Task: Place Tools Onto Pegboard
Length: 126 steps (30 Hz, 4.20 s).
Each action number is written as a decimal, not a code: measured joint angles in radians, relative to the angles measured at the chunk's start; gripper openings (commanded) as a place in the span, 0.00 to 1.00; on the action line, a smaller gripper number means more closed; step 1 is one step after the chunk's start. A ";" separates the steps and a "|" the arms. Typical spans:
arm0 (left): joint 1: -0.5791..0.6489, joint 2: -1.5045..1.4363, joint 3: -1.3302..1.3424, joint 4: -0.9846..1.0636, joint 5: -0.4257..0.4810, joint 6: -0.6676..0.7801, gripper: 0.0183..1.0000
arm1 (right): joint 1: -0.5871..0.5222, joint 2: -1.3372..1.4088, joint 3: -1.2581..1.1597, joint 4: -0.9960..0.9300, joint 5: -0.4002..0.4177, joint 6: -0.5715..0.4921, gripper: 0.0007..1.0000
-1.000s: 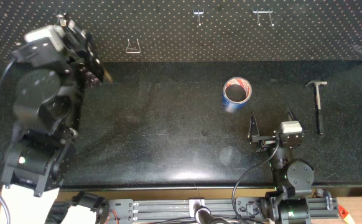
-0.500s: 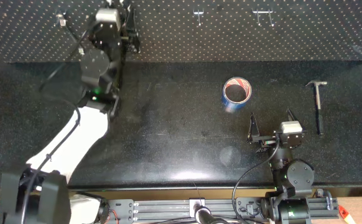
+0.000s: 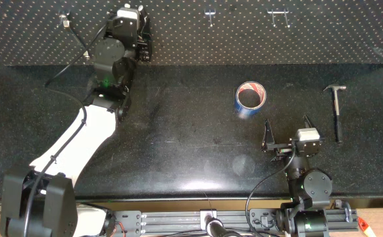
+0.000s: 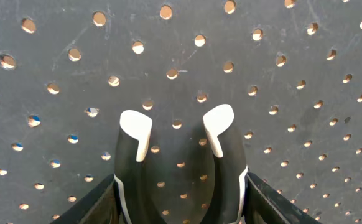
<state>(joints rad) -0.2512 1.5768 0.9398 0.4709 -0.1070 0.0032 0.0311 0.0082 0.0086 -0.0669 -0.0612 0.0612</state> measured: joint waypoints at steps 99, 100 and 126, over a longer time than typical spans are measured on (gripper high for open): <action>0.190 -1.566 -0.932 -0.546 0.116 -0.025 1.00 | 0.523 1.248 1.038 -0.117 0.215 0.153 0.07; 0.190 -1.566 -0.932 -0.546 0.116 -0.026 1.00 | 0.560 1.256 1.038 -0.055 0.239 0.110 0.07; 0.190 -1.566 -0.932 -0.546 0.116 -0.026 1.00 | 0.540 1.690 1.038 0.455 0.360 -0.085 0.08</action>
<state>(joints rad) -0.0616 0.0109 0.0078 -0.0750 0.0086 -0.0223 0.5709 1.6981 1.0466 0.3885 0.2989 -0.0238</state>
